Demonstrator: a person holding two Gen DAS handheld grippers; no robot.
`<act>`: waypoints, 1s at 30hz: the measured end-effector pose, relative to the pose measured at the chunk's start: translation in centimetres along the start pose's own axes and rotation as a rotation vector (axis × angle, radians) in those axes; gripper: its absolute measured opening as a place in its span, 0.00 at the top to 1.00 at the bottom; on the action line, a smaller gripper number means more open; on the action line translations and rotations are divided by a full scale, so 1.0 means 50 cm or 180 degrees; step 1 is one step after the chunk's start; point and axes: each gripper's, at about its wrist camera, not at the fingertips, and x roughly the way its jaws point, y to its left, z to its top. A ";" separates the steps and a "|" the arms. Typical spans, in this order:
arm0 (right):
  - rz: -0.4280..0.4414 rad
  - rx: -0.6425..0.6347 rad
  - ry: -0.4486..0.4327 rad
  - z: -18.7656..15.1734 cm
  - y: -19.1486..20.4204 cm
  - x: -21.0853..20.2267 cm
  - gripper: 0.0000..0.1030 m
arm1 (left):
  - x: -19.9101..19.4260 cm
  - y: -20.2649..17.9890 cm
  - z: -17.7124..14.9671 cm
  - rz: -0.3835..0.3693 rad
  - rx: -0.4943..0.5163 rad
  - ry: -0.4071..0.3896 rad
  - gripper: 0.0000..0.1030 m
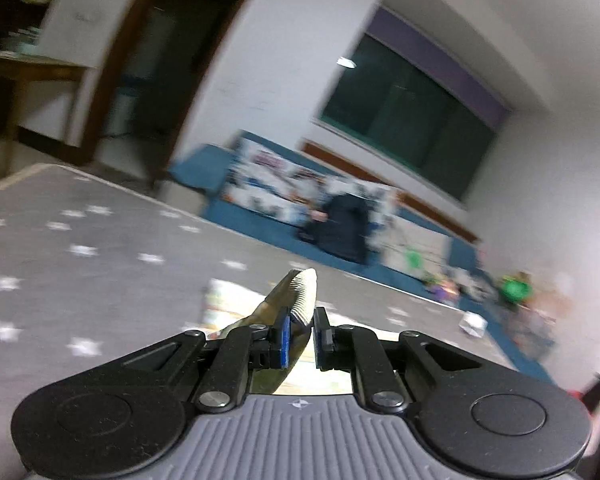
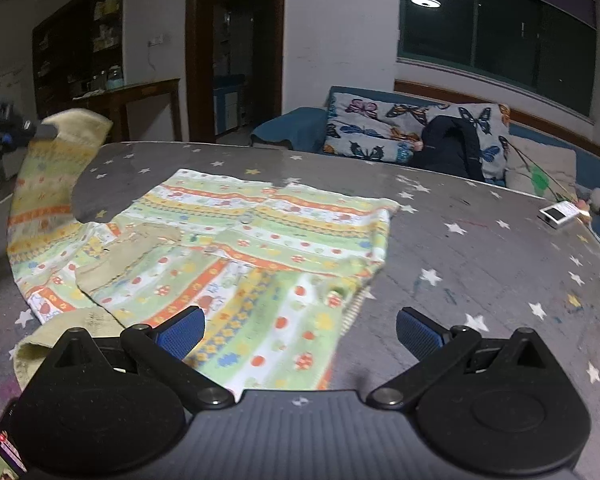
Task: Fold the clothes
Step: 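Lift the cuff with the left gripper, fold it over, open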
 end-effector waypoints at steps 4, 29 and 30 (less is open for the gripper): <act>-0.0042 0.0083 -0.0012 -0.012 -0.025 -0.009 0.00 | 0.051 -0.091 -0.017 -0.0388 0.0139 0.0169 0.88; -0.0206 0.0342 -0.0034 -0.035 -0.097 -0.023 0.00 | 0.156 -0.198 -0.126 -0.0879 0.0362 0.0881 0.33; -0.0202 0.0335 -0.0040 -0.033 -0.095 -0.023 0.00 | 0.148 -0.188 -0.123 -0.0813 0.0384 0.0837 0.30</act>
